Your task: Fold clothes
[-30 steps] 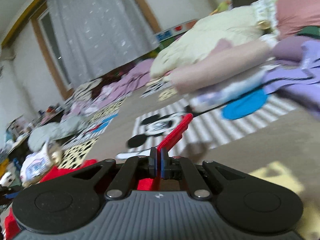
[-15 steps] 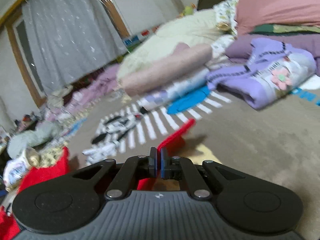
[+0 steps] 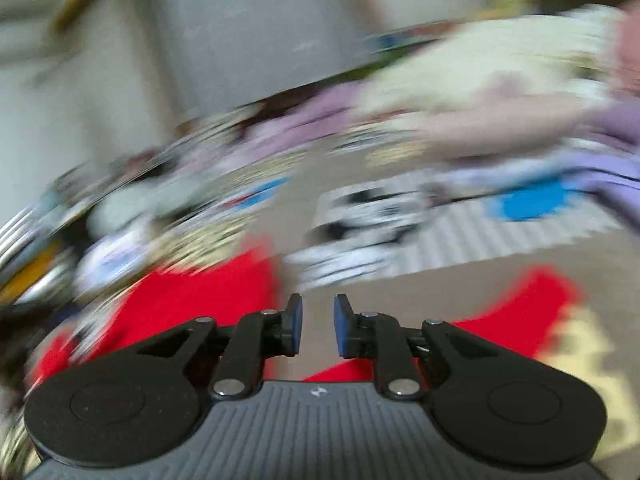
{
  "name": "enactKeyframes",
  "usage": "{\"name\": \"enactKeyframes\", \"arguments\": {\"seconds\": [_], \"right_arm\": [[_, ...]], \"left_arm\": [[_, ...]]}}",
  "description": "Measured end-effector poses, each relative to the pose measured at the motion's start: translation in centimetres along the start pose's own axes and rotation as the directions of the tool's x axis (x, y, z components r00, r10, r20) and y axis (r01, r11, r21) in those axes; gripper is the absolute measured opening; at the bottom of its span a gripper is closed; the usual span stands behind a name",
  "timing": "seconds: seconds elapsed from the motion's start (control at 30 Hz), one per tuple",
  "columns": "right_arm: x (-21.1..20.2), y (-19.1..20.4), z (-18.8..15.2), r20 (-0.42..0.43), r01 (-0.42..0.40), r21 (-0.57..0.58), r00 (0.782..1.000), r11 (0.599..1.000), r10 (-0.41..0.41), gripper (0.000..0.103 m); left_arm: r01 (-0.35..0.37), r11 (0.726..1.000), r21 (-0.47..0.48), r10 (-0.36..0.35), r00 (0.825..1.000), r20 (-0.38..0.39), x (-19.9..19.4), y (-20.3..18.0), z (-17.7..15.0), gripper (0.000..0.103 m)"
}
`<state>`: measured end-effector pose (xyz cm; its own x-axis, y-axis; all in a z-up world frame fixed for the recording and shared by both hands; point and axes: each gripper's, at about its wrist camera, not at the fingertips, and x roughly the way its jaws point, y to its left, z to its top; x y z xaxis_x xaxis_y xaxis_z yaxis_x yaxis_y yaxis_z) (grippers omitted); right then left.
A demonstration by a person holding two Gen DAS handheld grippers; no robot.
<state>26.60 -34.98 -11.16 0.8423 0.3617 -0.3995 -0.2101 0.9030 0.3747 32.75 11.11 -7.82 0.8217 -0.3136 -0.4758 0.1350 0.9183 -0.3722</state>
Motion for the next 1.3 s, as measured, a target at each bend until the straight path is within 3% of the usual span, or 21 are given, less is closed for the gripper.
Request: {"name": "enactKeyframes", "arguments": {"seconds": [0.07,0.1,0.17,0.23,0.3,0.37,0.57,0.67,0.8,0.97,1.03,1.1,1.13,1.17,1.23,1.3], "right_arm": [[0.0,3.1,-1.7,-0.098,-0.162,-0.101,0.983,0.982,0.152,0.018],[0.1,4.4,-3.0,-0.176,-0.208,-0.159,0.968,0.965,0.179,0.018],[0.6,6.7,-7.1,-0.332,-0.214,-0.362,0.939,0.907,0.089,0.019],[-0.5,6.7,-7.9,-0.328,-0.221,-0.419,0.941,0.880,0.080,0.020],[-1.6,5.1,-6.6,-0.322,-0.251,-0.315,0.936,0.915,0.146,0.023],[-2.0,3.2,-5.0,-0.273,-0.242,-0.192,0.944,0.951,0.185,0.024],[2.3,4.6,1.7,-0.123,-0.178,-0.107,0.979,0.978,0.164,0.027],[6.1,5.9,4.2,-0.112,-0.215,-0.081,0.972,0.973,0.206,0.029],[11.6,7.3,5.1,-0.175,-0.203,-0.115,0.968,0.973,0.181,0.029],[15.8,7.0,5.4,-0.192,-0.206,-0.088,0.964,0.975,0.187,0.030],[17.3,6.6,5.6,-0.183,-0.208,-0.080,0.965,0.975,0.191,0.030],[19.2,5.7,5.4,-0.205,-0.169,-0.077,0.967,0.983,0.150,0.029],[20.4,4.9,4.9,-0.236,-0.127,-0.070,0.966,0.989,0.107,0.029],[21.6,3.8,4.1,-0.269,-0.086,-0.047,0.961,0.995,0.071,0.021],[21.9,1.9,3.6,-0.261,-0.104,0.036,0.959,0.994,0.109,0.019],[21.4,1.3,4.1,-0.245,-0.107,0.074,0.962,0.991,0.123,0.019]], "left_arm": [[-0.003,1.000,0.007,0.003,1.000,-0.010,0.3,0.3,-0.1,0.042],[-0.004,1.000,0.002,0.004,1.000,-0.012,0.4,0.5,0.0,0.042],[-0.006,1.000,-0.007,0.006,1.000,-0.016,0.5,1.0,0.2,0.042],[0.003,1.000,-0.010,-0.003,1.000,-0.010,0.4,1.4,0.6,0.042],[0.015,1.000,-0.006,-0.015,1.000,-0.004,0.3,1.4,1.0,0.043],[0.033,0.999,0.001,-0.033,0.999,-0.005,0.4,1.2,1.3,0.043],[0.064,0.997,0.042,-0.063,0.998,-0.027,1.8,0.0,1.8,0.043],[0.093,0.991,0.096,-0.089,0.995,-0.049,3.0,-1.1,2.2,0.042],[0.128,0.975,0.183,-0.111,0.989,-0.103,5.3,-2.6,2.3,0.042],[0.135,0.971,0.196,-0.107,0.983,-0.149,8.8,-2.3,2.8,0.042],[0.138,0.974,0.179,-0.108,0.980,-0.165,10.2,-1.7,3.2,0.042],[0.090,0.986,0.140,-0.060,0.977,-0.206,12.1,-0.5,3.3,0.042],[0.041,0.994,0.098,-0.017,0.970,-0.242,13.3,0.7,3.2,0.031],[0.041,0.999,0.032,-0.031,0.967,-0.254,13.9,2.2,3.0,0.030],[0.080,0.993,-0.088,-0.101,0.961,-0.259,13.8,4.3,3.4,0.029],[0.087,0.989,-0.119,-0.117,0.957,-0.267,13.5,4.8,3.9,0.029]]}}
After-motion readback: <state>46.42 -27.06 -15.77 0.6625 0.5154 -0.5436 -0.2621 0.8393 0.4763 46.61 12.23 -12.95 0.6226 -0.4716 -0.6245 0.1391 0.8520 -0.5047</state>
